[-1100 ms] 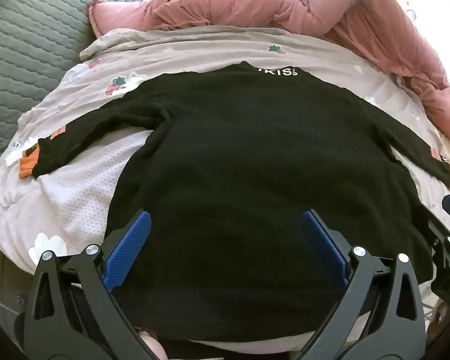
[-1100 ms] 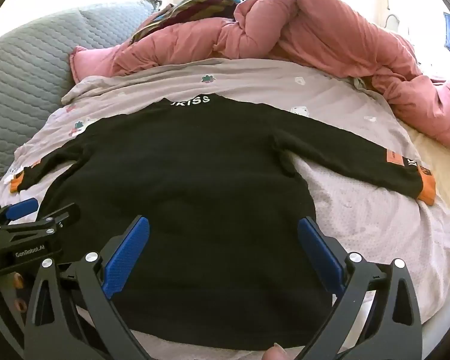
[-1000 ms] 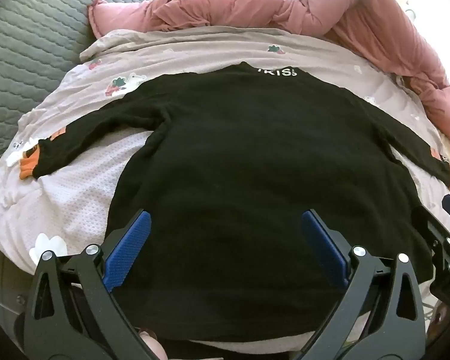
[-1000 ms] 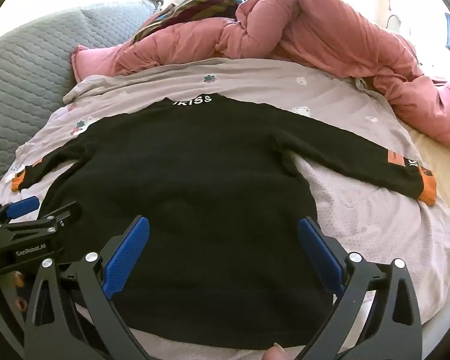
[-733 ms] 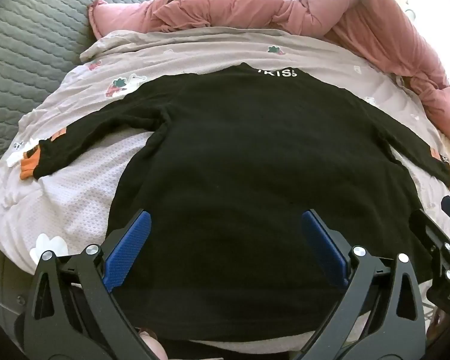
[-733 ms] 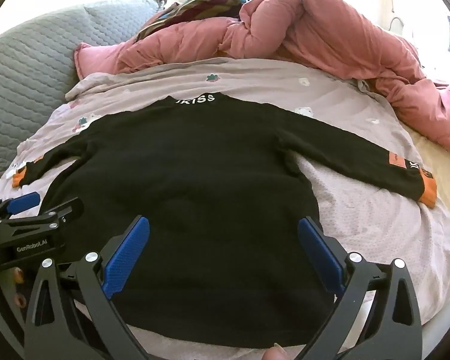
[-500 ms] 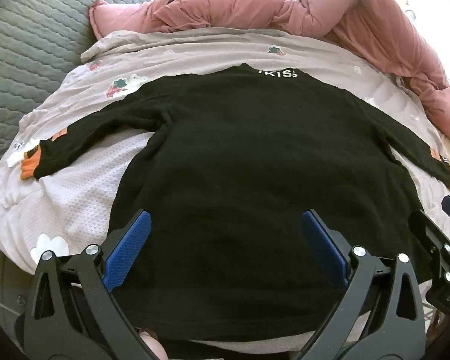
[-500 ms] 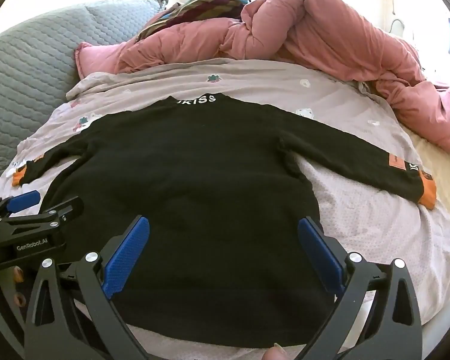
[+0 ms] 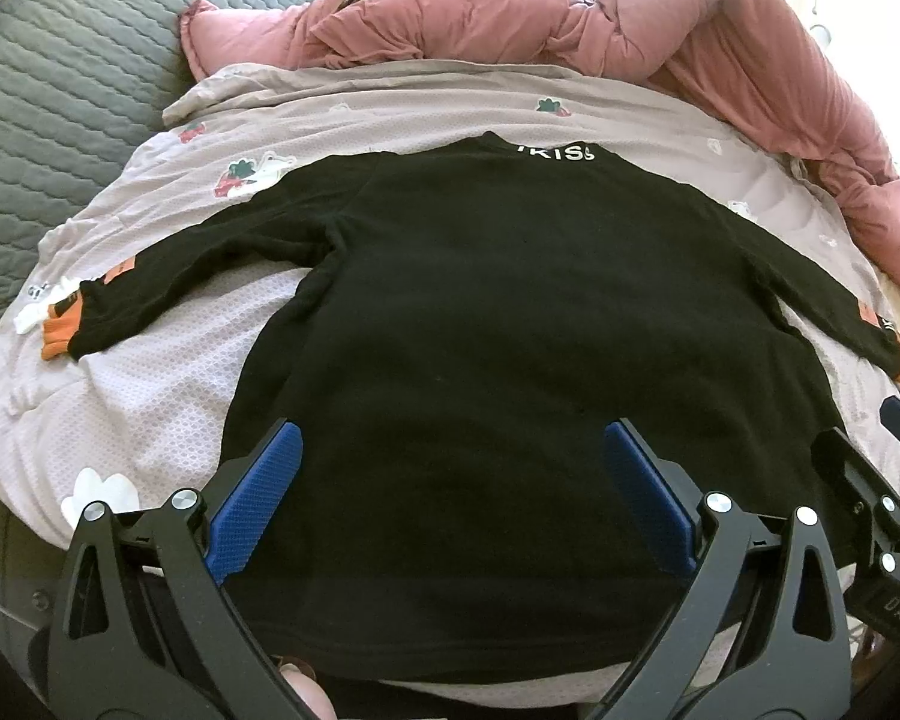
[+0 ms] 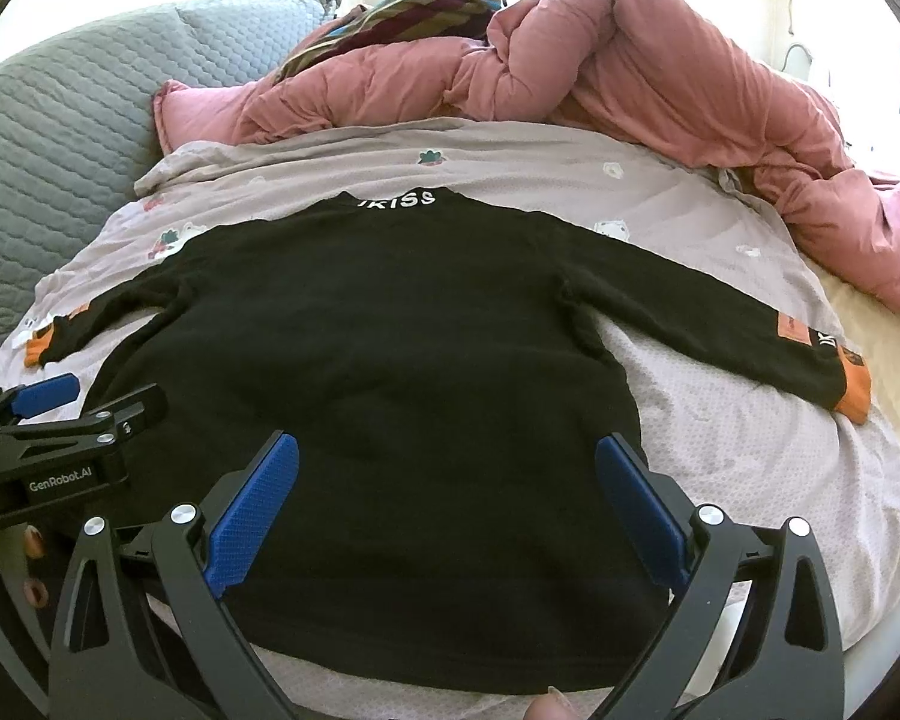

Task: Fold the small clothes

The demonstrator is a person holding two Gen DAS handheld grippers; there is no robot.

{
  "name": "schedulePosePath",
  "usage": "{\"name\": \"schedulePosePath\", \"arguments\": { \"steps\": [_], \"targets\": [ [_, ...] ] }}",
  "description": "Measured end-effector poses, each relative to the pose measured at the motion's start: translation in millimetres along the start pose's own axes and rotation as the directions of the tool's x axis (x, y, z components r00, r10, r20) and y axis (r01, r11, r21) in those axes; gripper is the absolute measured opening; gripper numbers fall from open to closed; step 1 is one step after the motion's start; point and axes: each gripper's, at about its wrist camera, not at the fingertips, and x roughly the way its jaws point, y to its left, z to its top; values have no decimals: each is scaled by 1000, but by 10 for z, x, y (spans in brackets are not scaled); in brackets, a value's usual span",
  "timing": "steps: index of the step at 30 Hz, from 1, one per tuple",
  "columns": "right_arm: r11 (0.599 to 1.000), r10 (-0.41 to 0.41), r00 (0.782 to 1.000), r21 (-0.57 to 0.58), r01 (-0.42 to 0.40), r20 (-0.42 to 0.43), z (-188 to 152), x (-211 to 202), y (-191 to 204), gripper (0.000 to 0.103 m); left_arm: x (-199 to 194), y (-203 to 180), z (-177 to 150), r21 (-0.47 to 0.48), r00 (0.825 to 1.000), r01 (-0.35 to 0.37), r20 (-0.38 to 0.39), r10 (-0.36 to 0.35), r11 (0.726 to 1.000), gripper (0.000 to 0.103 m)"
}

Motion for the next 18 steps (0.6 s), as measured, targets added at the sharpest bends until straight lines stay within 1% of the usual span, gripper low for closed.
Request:
{"name": "schedulePosePath", "arguments": {
  "steps": [18],
  "targets": [
    [1000, -10, 1000, -4, 10, 3, -13, -11, -27, 99, -2, 5, -2, 0, 1000, 1, 2, -1, 1000, 94]
  ]
}}
